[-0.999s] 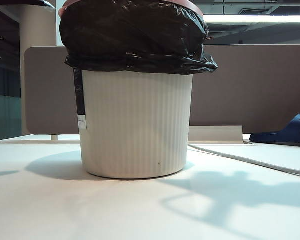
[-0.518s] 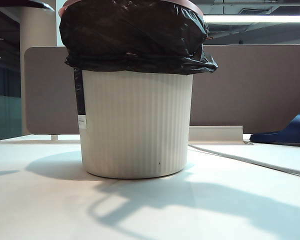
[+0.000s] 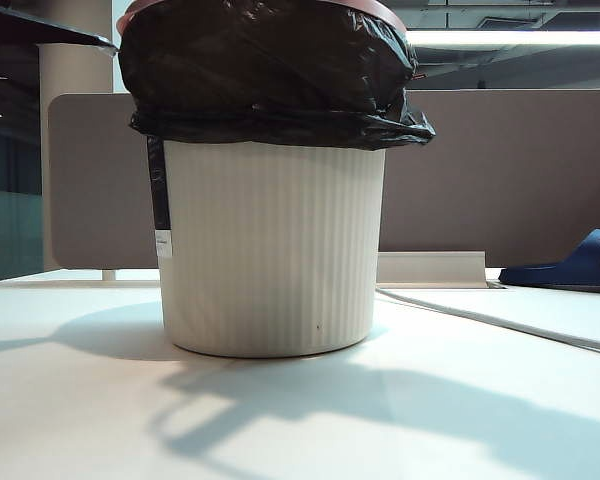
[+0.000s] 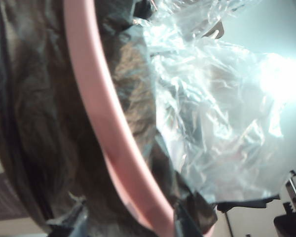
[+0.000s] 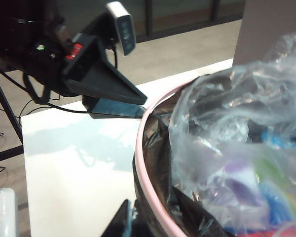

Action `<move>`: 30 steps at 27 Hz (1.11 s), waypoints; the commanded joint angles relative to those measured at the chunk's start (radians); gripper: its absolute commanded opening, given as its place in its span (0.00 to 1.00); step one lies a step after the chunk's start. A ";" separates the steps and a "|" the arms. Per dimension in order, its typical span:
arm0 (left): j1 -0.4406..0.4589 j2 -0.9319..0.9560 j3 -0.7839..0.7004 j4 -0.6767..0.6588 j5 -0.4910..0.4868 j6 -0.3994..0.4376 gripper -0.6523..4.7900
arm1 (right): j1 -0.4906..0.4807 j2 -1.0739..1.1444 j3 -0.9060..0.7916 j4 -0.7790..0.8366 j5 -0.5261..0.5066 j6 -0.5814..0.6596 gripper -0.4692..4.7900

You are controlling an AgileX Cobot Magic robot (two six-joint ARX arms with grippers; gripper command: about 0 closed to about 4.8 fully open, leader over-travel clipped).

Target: Open the ring lid of the trash can, pull out the black garbage bag inside, and place it on the table.

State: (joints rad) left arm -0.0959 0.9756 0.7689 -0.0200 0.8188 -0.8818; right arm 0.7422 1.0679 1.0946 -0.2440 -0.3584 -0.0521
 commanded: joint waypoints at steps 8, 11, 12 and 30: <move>-0.028 0.025 0.003 0.113 -0.007 -0.077 0.52 | 0.001 0.006 0.008 -0.002 0.024 -0.031 0.09; -0.028 0.024 0.003 0.133 -0.006 -0.088 0.52 | 0.001 0.006 0.008 -0.014 0.024 -0.039 0.09; -0.027 0.024 0.003 0.136 -0.006 -0.088 0.52 | 0.001 0.006 0.008 -0.016 0.024 -0.043 0.09; -0.027 0.024 0.003 0.222 -0.006 -0.146 0.52 | 0.002 0.032 0.008 -0.043 0.023 -0.051 0.09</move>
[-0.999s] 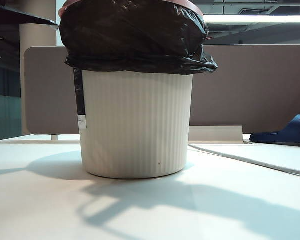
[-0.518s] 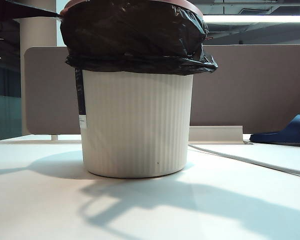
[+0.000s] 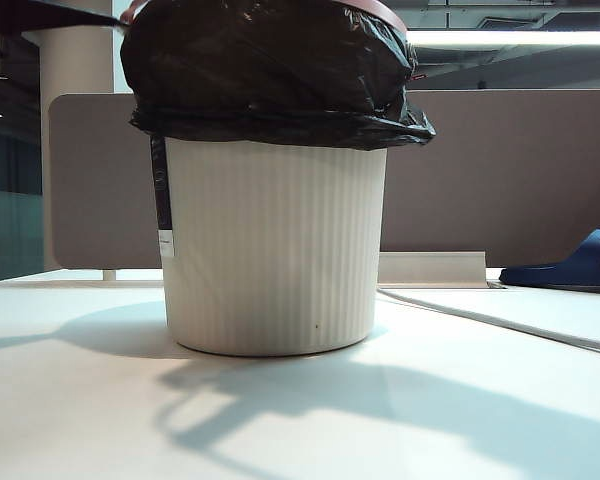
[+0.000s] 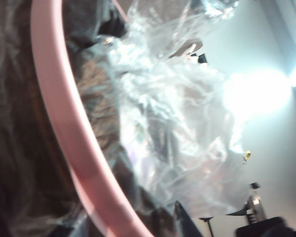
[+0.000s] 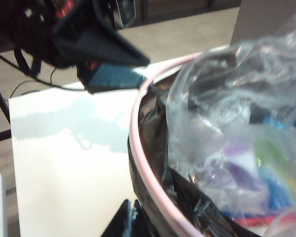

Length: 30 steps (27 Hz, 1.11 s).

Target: Open the ring lid of the trash can, pull out the black garbage bag inside, and place it on the table.

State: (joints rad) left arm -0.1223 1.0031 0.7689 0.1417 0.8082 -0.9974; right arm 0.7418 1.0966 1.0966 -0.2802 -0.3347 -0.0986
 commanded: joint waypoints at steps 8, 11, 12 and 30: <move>-0.002 -0.003 0.003 0.109 0.003 -0.051 0.52 | 0.048 0.007 0.008 0.007 -0.041 -0.064 0.09; -0.002 -0.003 0.003 0.126 0.000 -0.059 0.52 | 0.090 0.010 0.007 0.006 -0.034 -0.114 0.09; -0.002 -0.003 0.003 0.135 0.000 -0.061 0.52 | 0.109 0.011 0.007 0.005 -0.014 -0.139 0.09; -0.067 -0.003 0.004 0.271 -0.069 -0.134 0.52 | 0.344 0.111 0.008 0.073 0.467 -0.412 0.09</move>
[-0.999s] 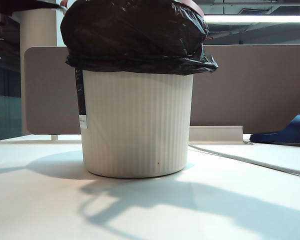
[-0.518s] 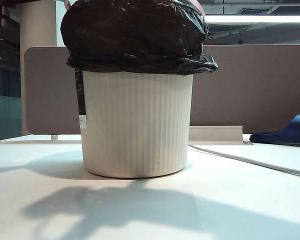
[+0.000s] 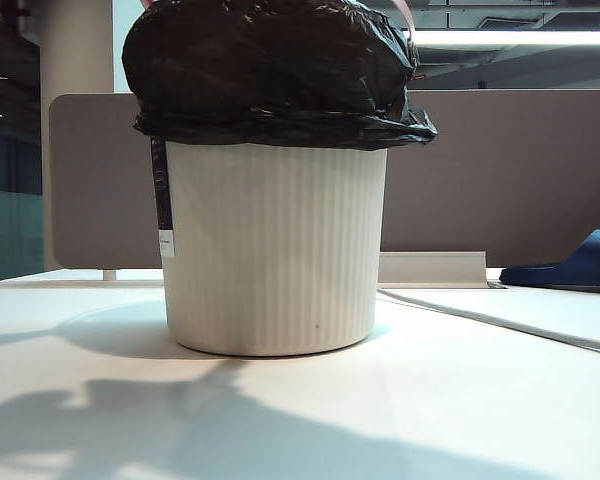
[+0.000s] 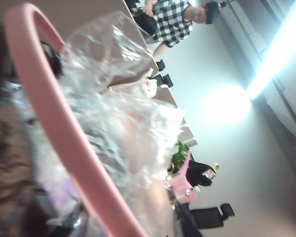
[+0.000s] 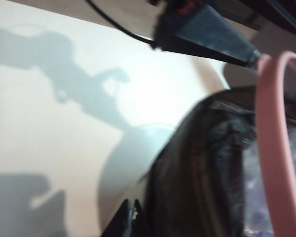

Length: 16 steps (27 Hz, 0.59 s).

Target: Open the ring lid of the trash can, pull out the black garbage bag inside, and place it on the table.

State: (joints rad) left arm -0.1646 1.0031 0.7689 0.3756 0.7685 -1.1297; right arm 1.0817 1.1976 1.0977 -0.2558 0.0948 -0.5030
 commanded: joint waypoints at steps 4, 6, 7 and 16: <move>-0.070 0.002 0.004 0.047 -0.058 0.000 0.52 | 0.012 0.019 0.008 0.071 0.045 -0.026 0.09; -0.081 0.002 0.004 0.050 -0.076 0.004 0.52 | 0.013 0.020 0.014 0.072 0.045 -0.033 0.09; -0.081 0.002 0.004 0.056 -0.076 0.004 0.52 | 0.016 0.020 0.017 0.073 0.046 -0.042 0.09; -0.081 0.002 0.004 0.099 -0.075 -0.008 0.52 | 0.048 0.021 0.044 0.081 0.087 -0.138 0.09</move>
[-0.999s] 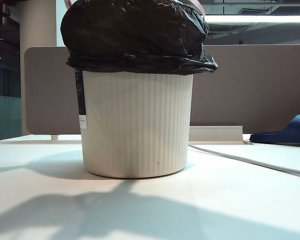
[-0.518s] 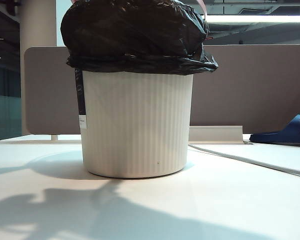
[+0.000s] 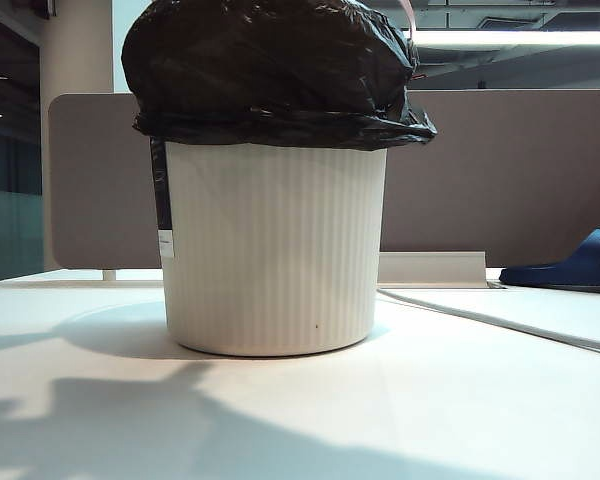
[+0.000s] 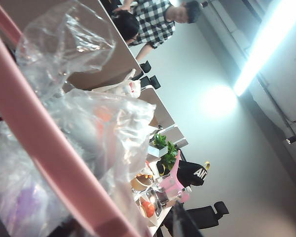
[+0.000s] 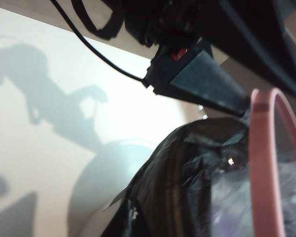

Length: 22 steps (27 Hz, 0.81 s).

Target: Open the ring lid of the trash can, pull out the black garbage bag inside, and place it on the table.

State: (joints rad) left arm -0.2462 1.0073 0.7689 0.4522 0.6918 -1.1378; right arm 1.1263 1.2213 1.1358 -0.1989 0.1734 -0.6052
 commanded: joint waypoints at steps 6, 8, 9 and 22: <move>-0.003 -0.003 0.004 0.051 0.002 -0.010 0.52 | 0.003 0.011 0.006 0.024 0.011 -0.102 0.09; -0.009 -0.003 0.004 0.067 0.001 -0.024 0.52 | 0.003 0.020 0.007 0.025 0.012 -0.123 0.09; -0.013 -0.003 0.004 0.078 0.002 -0.026 0.52 | 0.004 0.023 0.008 0.024 0.013 -0.132 0.09; -0.016 -0.003 0.004 0.087 0.005 -0.025 0.52 | 0.036 0.125 0.031 0.053 0.209 -0.347 0.09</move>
State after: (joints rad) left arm -0.2623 1.0073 0.7689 0.5198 0.6922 -1.1645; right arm 1.1591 1.3460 1.1606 -0.1825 0.3519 -0.9417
